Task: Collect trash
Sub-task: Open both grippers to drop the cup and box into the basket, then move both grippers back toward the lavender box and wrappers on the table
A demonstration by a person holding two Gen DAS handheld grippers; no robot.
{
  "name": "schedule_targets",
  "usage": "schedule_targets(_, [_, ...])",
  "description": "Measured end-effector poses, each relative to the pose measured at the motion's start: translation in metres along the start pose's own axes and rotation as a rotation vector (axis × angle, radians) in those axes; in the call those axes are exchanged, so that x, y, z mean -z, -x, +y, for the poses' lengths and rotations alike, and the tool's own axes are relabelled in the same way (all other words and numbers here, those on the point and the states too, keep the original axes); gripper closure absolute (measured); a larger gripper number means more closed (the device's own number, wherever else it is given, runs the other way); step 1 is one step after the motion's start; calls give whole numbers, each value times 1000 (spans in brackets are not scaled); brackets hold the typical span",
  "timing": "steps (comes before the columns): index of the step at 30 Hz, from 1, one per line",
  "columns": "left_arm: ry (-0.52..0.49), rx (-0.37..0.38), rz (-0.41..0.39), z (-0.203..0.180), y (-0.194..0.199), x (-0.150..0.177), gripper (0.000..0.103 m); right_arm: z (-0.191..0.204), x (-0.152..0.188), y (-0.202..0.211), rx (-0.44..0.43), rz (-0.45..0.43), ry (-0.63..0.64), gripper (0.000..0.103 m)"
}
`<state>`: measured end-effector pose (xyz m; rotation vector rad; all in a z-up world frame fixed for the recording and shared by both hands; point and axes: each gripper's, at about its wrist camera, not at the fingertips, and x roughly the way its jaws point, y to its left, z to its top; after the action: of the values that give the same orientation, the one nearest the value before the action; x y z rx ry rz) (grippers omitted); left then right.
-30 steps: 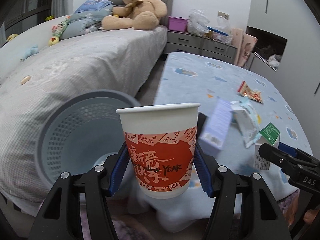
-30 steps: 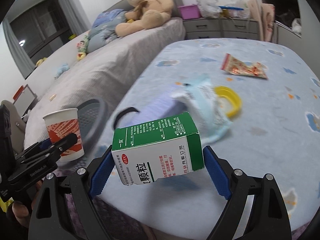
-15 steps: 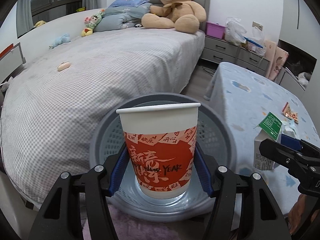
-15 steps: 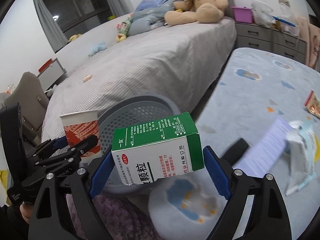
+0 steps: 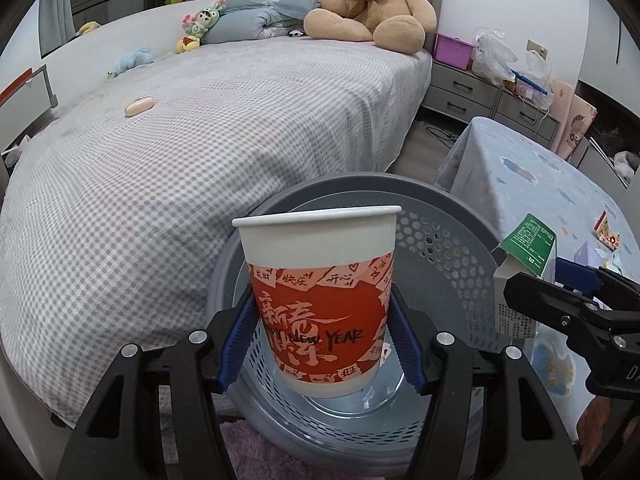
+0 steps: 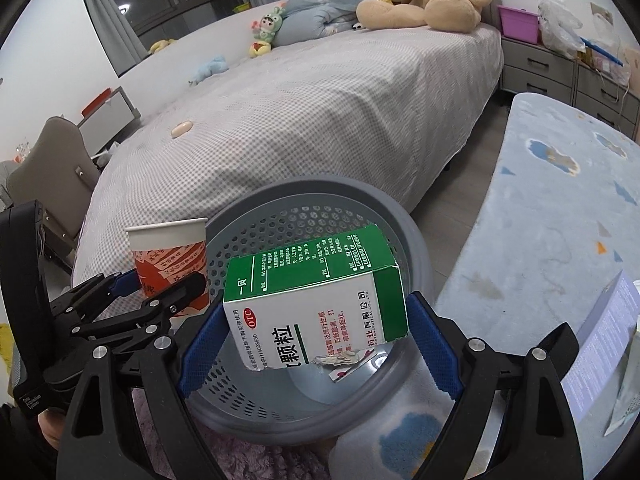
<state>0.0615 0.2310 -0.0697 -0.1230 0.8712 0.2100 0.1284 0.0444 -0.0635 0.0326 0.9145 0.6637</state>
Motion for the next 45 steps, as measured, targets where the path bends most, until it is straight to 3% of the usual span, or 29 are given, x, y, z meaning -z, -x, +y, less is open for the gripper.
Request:
schedule_targets(14, [5, 6, 11, 6, 1, 1, 42, 2, -2, 0, 16, -7, 2, 16])
schedule_targets(20, [12, -10, 6, 9, 8, 4, 35, 2, 0, 3, 15, -12, -7, 15])
schedule_targets(45, [32, -18, -1, 9, 32, 17, 35, 3, 14, 20, 20, -20, -22, 15])
